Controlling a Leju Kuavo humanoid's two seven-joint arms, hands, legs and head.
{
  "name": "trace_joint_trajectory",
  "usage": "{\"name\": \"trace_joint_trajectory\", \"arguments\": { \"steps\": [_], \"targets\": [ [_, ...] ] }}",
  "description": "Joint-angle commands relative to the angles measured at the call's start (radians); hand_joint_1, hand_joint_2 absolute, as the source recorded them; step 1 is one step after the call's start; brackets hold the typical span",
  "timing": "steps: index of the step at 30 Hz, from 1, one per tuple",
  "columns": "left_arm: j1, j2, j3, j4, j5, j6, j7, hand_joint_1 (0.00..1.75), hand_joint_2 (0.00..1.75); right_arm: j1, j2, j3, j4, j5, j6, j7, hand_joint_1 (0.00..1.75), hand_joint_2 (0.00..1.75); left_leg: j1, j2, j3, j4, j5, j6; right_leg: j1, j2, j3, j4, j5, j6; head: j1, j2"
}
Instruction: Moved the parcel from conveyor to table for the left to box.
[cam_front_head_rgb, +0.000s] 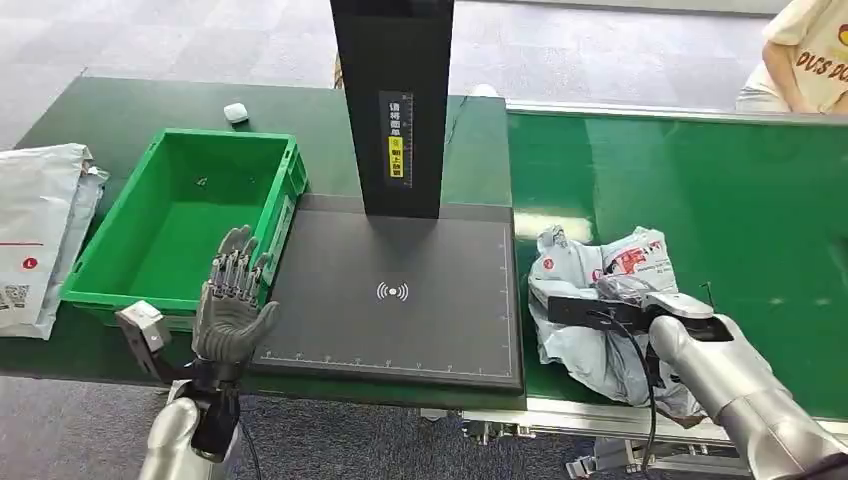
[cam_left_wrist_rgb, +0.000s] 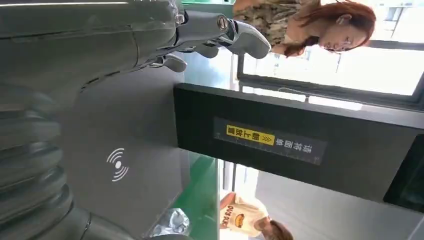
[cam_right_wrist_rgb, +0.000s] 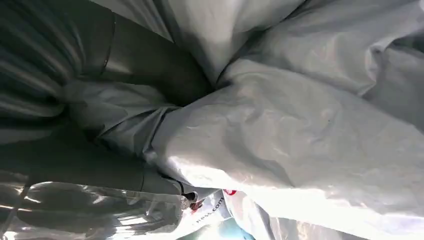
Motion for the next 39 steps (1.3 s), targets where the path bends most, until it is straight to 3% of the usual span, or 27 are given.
{"name": "trace_joint_trajectory", "arguments": {
  "steps": [1,4,7,12,13,14,17,21,34,36,39],
  "targets": [
    [-0.012,0.022,0.007,0.008,0.001,-0.003,0.002,0.00,1.75,-0.052,0.065,0.010,0.059,-0.002,-0.049,-0.001,1.75,1.75,0.000,0.003,0.002,-0.001,0.000,-0.001,0.000,0.002,0.001,-0.001,0.000,-0.001,0.000,0.000],
    [0.013,0.028,0.007,-0.027,0.001,-0.001,0.002,0.00,1.75,-0.082,0.147,-0.077,0.079,-0.020,-0.197,0.031,1.75,1.75,0.000,0.008,0.003,-0.001,-0.001,-0.001,0.000,0.008,0.000,0.000,0.001,-0.002,0.000,0.000],
    [0.065,0.022,0.022,-0.086,0.012,0.020,-0.005,0.00,1.75,-0.118,0.209,-0.244,0.031,-0.090,-0.359,0.027,1.75,1.75,0.000,0.012,0.002,-0.001,-0.002,-0.001,0.000,0.012,-0.002,0.001,0.001,-0.002,0.000,0.000],
    [0.054,0.003,0.024,-0.071,0.022,0.091,-0.067,0.00,1.75,-0.072,0.289,-0.469,-0.208,-0.248,-0.543,-0.208,1.75,1.75,-0.001,0.008,0.001,0.000,-0.001,-0.002,0.000,0.007,-0.003,0.002,0.000,-0.003,0.000,0.000],
    [0.043,-0.001,0.018,-0.071,0.021,0.092,-0.097,0.00,1.75,-0.021,0.374,-0.570,-0.340,-0.405,-0.536,-0.368,1.75,1.75,0.000,0.005,-0.001,0.000,0.000,-0.001,0.000,0.005,-0.004,0.002,0.000,-0.002,0.000,0.000],
    [0.031,-0.013,0.013,-0.070,0.015,0.089,-0.094,0.00,1.75,0.041,0.412,-0.561,-0.451,-0.476,-0.549,-0.461,1.75,1.75,0.000,0.007,0.001,-0.001,-0.001,-0.002,0.000,0.007,-0.002,0.001,0.000,-0.003,0.000,0.000],
    [0.021,-0.021,0.002,-0.090,0.000,0.098,-0.078,0.00,1.75,0.168,0.491,-0.500,-0.662,-0.609,-0.639,-0.464,1.75,1.75,0.002,0.008,0.002,-0.002,-0.001,-0.002,0.002,0.007,-0.001,0.000,0.000,-0.003,0.000,0.000],
    [0.051,-0.016,0.024,-0.158,0.000,0.094,-0.045,0.00,1.75,0.303,0.547,-0.502,-0.813,-0.644,-0.749,-0.541,1.75,1.75,0.003,0.003,0.003,-0.003,-0.002,-0.003,0.003,0.003,0.001,0.000,-0.002,-0.005,-0.001,0.000],
    [0.055,-0.018,0.030,-0.163,-0.001,0.087,-0.038,0.00,1.75,0.305,0.549,-0.525,-0.823,-0.641,-0.759,-0.549,1.75,1.75,0.002,0.002,0.002,-0.002,-0.001,-0.003,0.002,0.001,0.001,0.000,-0.003,-0.005,0.000,0.000],
    [0.049,-0.009,0.015,-0.161,-0.010,0.071,-0.033,0.00,1.75,0.354,0.565,-0.539,-0.889,-0.602,-0.804,-0.595,1.75,1.75,0.002,0.002,0.003,-0.002,-0.002,-0.003,0.002,0.001,0.001,0.000,-0.003,-0.005,0.000,0.000],
    [0.017,0.007,-0.010,-0.118,-0.013,0.059,-0.038,0.00,1.75,0.374,0.525,-0.471,-0.940,-0.468,-0.734,-0.595,1.75,1.75,0.002,-0.001,0.002,-0.002,-0.001,-0.003,0.002,-0.002,0.001,0.000,-0.004,-0.004,0.000,0.000]
  ]
}}
